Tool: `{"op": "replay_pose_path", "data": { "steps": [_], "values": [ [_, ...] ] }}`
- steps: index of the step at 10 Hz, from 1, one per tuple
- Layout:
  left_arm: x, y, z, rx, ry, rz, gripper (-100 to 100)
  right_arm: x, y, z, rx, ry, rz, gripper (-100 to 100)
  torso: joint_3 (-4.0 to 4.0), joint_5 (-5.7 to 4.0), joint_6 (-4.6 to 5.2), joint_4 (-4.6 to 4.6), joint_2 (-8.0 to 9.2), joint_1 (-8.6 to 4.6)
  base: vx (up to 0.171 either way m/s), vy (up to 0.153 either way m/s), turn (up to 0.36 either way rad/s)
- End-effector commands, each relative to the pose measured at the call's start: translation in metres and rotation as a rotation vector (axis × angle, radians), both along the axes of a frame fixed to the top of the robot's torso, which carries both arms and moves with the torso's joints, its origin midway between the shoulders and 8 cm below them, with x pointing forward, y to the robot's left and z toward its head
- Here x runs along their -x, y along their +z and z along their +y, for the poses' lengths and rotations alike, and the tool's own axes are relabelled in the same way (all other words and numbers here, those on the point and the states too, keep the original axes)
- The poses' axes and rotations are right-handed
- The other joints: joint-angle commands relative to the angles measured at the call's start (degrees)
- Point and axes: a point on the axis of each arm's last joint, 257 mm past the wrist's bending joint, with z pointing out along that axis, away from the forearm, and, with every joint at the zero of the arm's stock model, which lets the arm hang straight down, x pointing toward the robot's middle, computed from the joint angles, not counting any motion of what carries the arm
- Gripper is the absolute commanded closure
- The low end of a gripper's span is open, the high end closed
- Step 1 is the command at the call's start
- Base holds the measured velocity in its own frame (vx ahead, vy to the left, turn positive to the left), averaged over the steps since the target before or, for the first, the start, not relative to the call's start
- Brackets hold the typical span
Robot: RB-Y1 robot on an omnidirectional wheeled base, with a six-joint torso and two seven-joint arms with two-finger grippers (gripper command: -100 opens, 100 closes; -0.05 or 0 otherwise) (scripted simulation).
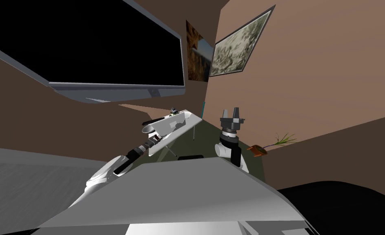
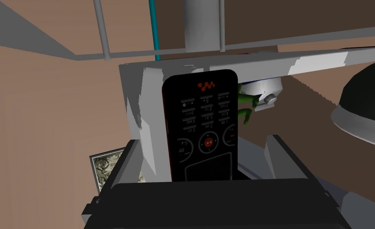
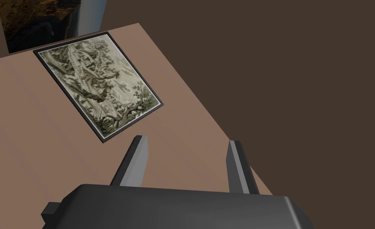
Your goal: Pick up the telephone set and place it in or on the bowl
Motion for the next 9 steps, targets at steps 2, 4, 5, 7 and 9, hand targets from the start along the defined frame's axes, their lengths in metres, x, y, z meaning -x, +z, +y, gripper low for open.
{"op": "replay_pose_path", "data": {
  "steps": [2, 4, 5, 7, 9],
  "values": [
    [0.000, 0.000, 0.001, 0.000, 0.003, 0.000, 100, 0.000, 0.000, 0.000, 0.000, 0.000, 0.000, 0, -0.04, 0.01, -0.04, -0.01, -0.08, 0.06, -0.014, -0.005, -0.016],
    [0.000, 0.000, 0.001, 0.001, 0.004, 0.000, 100, 0.000, 0.000, 0.000, 0.000, 0.000, 0.000, 0, -0.10, 0.01, -0.02, -0.04, -0.18, 0.09, 0.000, 0.000, 0.000],
    [0.000, 0.000, 0.001, 0.001, 0.003, 0.000, 100, 0.000, 0.000, 0.000, 0.000, 0.000, 0.000, 0, -0.12, 0.01, -0.03, -0.05, -0.20, 0.10, 0.000, 0.000, 0.000],
    [0.000, 0.000, 0.001, 0.001, 0.003, 0.000, 0, 0.000, 0.000, 0.000, 0.000, 0.000, 0.000, 0, -0.12, 0.02, -0.03, -0.05, -0.21, 0.11, 0.000, 0.000, 0.000],
    [0.005, 0.001, -0.014, -0.001, -0.036, 0.000, 100, 0.000, 0.000, 0.000, 0.000, 0.000, 0.000, 0, -0.15, 0.02, -0.12, -0.06, -0.27, 0.15, 0.047, 0.015, 0.214]
  ]
}}
